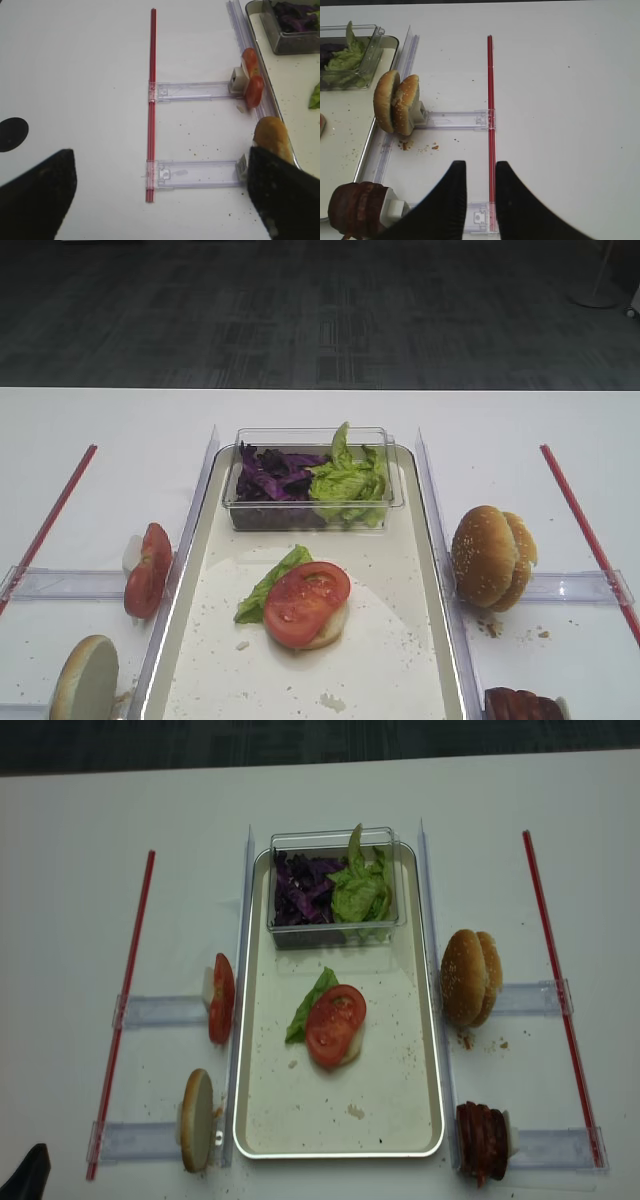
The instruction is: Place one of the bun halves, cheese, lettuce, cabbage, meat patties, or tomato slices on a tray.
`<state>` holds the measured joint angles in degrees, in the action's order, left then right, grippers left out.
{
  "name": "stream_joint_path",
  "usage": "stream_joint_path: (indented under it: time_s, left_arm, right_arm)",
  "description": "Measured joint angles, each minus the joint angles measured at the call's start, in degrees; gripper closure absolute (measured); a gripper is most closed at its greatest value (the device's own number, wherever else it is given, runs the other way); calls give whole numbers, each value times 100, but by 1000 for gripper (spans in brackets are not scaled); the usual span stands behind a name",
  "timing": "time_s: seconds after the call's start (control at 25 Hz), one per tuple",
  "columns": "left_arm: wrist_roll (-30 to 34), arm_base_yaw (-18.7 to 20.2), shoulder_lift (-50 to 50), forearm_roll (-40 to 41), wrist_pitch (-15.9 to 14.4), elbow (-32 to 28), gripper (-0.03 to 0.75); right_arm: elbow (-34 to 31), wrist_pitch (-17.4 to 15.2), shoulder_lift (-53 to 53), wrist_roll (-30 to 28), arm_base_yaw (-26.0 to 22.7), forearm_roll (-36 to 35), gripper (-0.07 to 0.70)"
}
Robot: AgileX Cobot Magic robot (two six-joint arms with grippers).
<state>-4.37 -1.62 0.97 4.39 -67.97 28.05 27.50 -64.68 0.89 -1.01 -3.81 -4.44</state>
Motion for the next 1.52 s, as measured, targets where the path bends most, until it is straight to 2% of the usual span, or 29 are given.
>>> stream_joint_path:
  time_s: [1.52]
  left_arm:
    - [0,0,0,0,0,0,82]
  right_arm:
    - [0,0,0,0,0,0,438]
